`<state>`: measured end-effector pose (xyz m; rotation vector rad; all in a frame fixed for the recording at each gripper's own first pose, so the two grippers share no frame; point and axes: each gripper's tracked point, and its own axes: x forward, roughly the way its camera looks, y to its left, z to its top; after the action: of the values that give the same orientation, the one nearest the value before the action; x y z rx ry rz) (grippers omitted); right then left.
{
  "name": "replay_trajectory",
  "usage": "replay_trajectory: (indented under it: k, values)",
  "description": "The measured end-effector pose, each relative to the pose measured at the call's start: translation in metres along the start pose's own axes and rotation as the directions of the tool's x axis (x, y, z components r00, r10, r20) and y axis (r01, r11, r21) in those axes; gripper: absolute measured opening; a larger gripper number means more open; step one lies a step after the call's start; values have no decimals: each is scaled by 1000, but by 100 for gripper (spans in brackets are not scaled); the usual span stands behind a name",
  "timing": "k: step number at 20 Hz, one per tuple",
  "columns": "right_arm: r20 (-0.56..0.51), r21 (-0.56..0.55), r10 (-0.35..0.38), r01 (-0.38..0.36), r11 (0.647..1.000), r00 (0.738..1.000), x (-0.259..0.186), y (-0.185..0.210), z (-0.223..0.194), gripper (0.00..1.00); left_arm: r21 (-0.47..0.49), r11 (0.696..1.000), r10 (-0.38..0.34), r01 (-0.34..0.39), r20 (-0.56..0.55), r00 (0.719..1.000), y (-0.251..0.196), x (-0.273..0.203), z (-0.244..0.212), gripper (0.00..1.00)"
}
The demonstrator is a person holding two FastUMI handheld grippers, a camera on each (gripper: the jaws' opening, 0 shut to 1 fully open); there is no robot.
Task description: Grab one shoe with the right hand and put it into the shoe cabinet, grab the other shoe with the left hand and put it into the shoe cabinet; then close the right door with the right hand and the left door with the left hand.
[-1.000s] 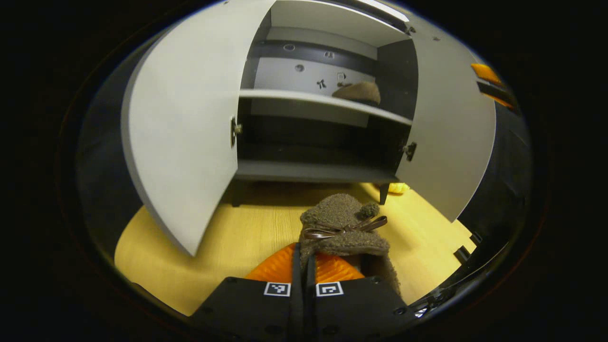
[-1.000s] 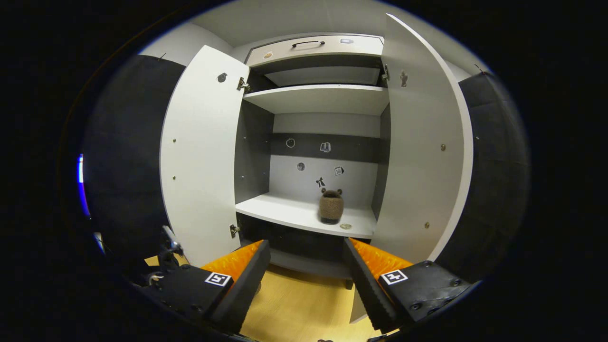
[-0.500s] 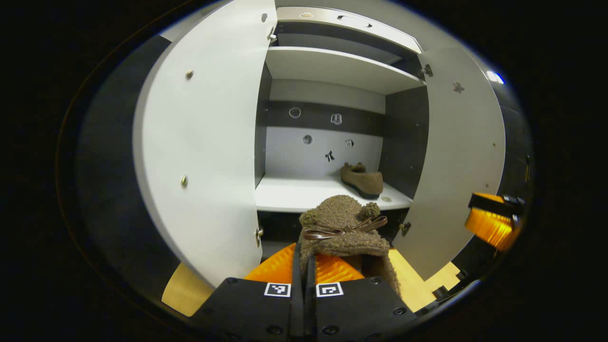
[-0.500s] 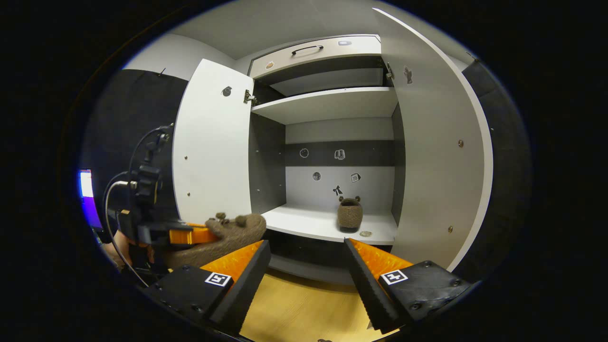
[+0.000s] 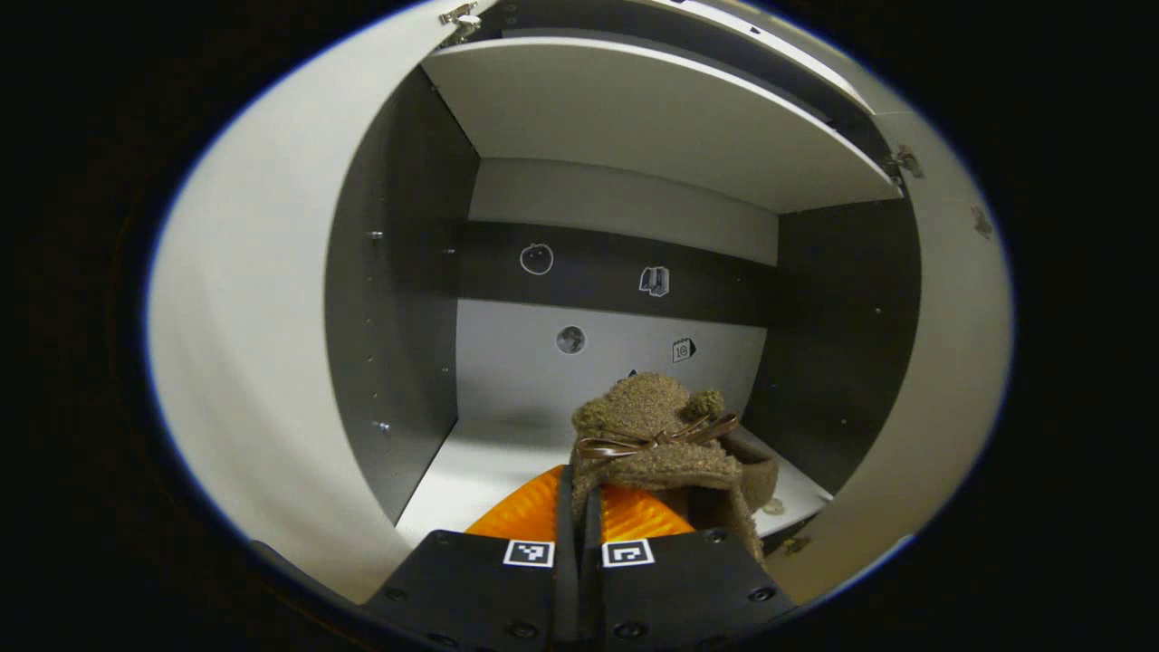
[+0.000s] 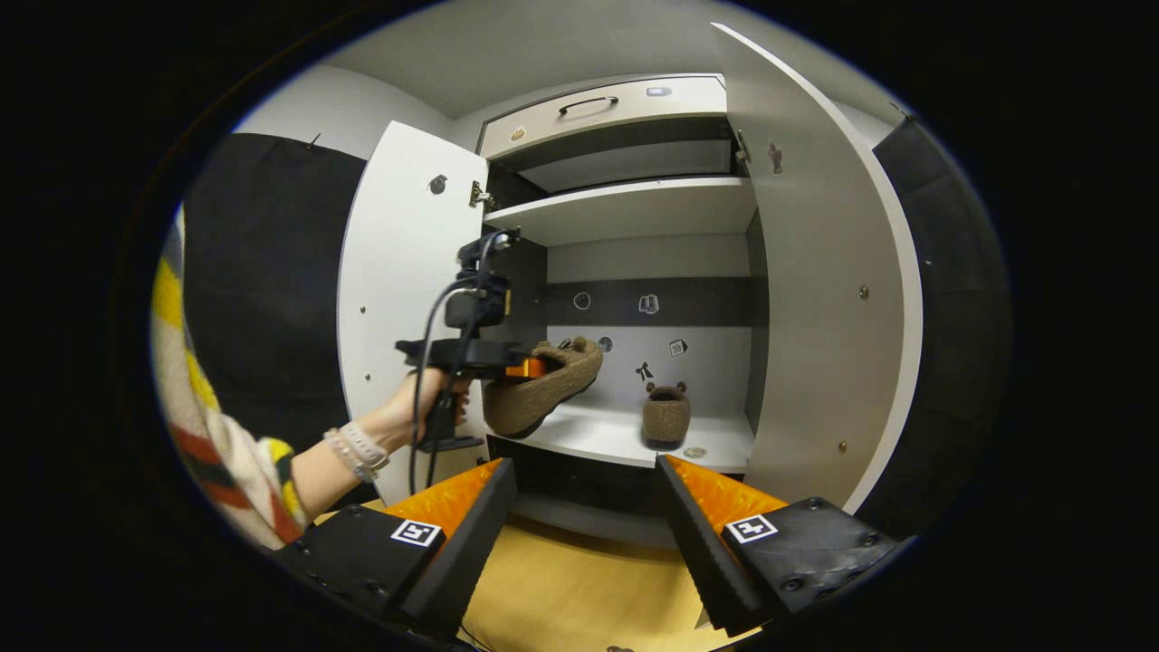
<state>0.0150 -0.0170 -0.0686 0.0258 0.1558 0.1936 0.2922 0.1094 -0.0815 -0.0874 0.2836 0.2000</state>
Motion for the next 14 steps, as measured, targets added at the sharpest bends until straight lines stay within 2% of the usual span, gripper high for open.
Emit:
replay_trajectory:
  k: [1,5,10,14]
  values:
    - [-2,-5,-4,4,1000,1000,0,-3,0,98,9,1000,4,-4,5,1000,0,19,5,5]
    - [-13,-18,-16,15,1000,1000,1,-11,-3,98,65,996,59,-55,-71,996,4,77,-5,5]
    - [-29,-34,-26,25,999,999,6,-21,-6,98,115,987,129,-111,-168,977,16,116,-40,5]
    - [-34,-21,-38,37,999,999,10,-31,-8,98,69,993,108,-97,-174,979,16,131,-50,9]
